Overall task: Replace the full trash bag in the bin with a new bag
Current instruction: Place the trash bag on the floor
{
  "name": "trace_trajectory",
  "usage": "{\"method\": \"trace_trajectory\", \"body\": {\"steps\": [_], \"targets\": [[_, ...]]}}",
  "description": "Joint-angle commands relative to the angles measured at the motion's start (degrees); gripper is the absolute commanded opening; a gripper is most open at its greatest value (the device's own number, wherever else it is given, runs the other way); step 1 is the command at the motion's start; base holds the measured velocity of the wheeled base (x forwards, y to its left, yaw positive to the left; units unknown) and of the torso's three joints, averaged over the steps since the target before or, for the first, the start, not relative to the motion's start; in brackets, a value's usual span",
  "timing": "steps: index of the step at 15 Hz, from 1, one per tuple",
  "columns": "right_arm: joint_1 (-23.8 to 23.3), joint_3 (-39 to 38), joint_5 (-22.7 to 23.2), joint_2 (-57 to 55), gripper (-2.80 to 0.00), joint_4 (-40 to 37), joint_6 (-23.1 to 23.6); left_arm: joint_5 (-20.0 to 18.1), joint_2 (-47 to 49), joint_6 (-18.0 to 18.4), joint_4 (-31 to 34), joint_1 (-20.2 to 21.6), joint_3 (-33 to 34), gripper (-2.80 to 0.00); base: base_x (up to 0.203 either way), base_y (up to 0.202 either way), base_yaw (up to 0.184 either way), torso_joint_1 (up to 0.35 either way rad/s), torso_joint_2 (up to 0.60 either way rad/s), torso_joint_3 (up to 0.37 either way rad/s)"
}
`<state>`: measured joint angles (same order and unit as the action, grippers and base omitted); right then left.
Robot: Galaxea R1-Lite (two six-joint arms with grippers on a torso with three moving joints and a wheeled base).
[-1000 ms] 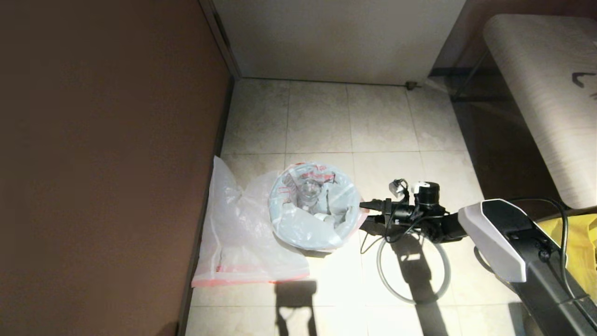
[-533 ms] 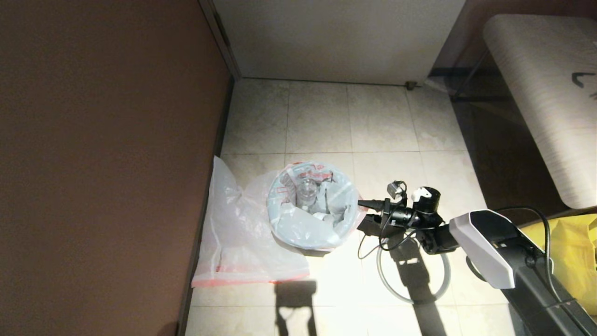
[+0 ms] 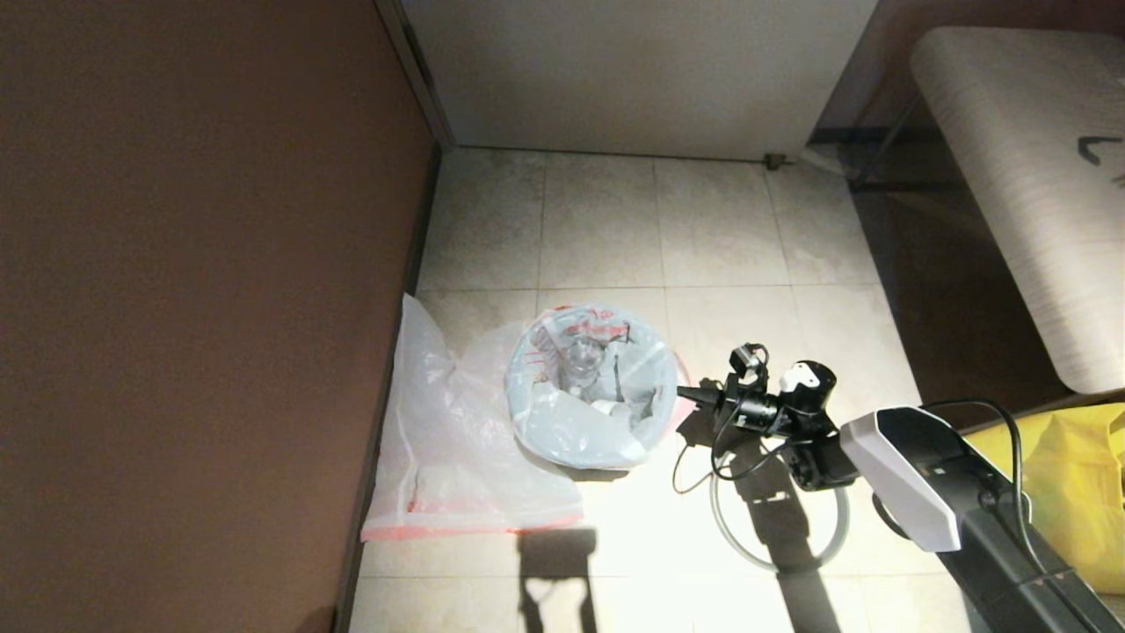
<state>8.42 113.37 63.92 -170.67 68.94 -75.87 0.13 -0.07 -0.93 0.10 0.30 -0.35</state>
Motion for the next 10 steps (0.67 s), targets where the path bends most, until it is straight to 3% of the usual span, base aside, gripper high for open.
{"method": "trace_trajectory", "body": {"steps": [1,4,6,9,10], "targets": [[0.1,0.01,0.33,-0.45,-2.8,0.41,-0.5,0.04,-0.01,-0.04,-0.01,0.05,0.0,-2.8,0.0,0.0,0.0,0.0,0.0,0.0],[-0.22,0.01,0.49,-0.06,-2.8,1.01,-5.98,0.04,-0.01,-0.04,-0.01,0.05,0.0,-2.8,0.0,0.0,0.0,0.0,0.0,0.0],[-0.6,-0.05,0.51,-0.1,-2.8,7.16,-13.16,0.04,-0.01,-0.04,-0.01,0.05,0.0,-2.8,0.0,0.0,0.0,0.0,0.0,0.0],[-2.43,-0.08,0.53,-0.03,-2.8,17.83,-30.47,0.04,-0.01,-0.11,-0.01,0.05,0.0,-2.8,0.0,0.0,0.0,0.0,0.0,0.0],[-3.48,-0.13,0.5,0.91,-2.8,18.55,-32.55,0.04,-0.01,-0.06,-0.01,0.05,0.0,-2.8,0.0,0.0,0.0,0.0,0.0,0.0]]}}
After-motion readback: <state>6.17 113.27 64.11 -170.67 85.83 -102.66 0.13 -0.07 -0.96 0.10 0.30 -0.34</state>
